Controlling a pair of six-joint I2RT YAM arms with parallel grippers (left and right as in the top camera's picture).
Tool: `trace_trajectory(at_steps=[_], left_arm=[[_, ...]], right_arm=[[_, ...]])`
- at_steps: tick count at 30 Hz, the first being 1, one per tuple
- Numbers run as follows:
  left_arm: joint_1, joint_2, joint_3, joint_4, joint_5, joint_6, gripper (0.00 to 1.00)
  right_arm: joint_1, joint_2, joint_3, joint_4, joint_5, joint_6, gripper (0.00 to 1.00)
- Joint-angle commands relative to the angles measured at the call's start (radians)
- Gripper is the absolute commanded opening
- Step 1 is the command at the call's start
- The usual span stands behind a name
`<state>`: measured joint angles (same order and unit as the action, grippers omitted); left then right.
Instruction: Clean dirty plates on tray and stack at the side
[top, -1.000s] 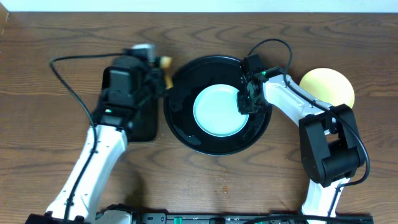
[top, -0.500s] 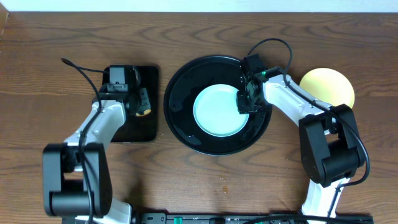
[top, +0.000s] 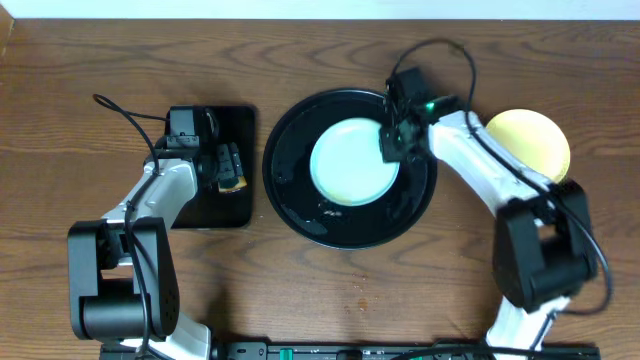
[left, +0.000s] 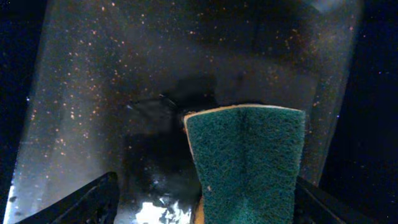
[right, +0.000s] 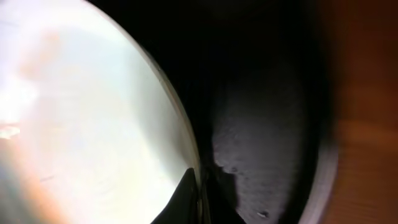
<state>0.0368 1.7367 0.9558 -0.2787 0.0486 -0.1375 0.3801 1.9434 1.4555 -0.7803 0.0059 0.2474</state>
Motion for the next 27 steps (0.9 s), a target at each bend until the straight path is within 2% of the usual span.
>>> trace_trajectory(at_steps=[1,9,15,17,22,27], left_arm=[[0.002,0.003,-0.003,0.003,-0.013,0.006,0.84],[0.002,0.003,-0.003,0.003,-0.013,0.006,0.89],[0.002,0.003,-0.003,0.003,-0.013,0.006,0.9],[0.002,0.003,-0.003,0.003,-0.013,0.006,0.9],[0.002,0.003,-0.003,0.003,-0.013,0.006,0.9],[0.002,0.003,-0.003,0.003,-0.013,0.006,0.9]], right_arm=[[0.048,-0.197,0.063,-0.024,0.198,-0.057,0.01],[0.219,-0.292,0.063,-0.069,0.602,-0.145,0.01],[0.415,-0.259,0.061,-0.04,1.106,-0.144,0.01],[0.469,-0.248,0.061,-0.031,1.205,-0.143,0.01],[0.561,-0.232,0.047,-0.031,1.342,-0.068,0.01],[0.583,-0.228,0.009,-0.031,1.406,0.012,0.01]])
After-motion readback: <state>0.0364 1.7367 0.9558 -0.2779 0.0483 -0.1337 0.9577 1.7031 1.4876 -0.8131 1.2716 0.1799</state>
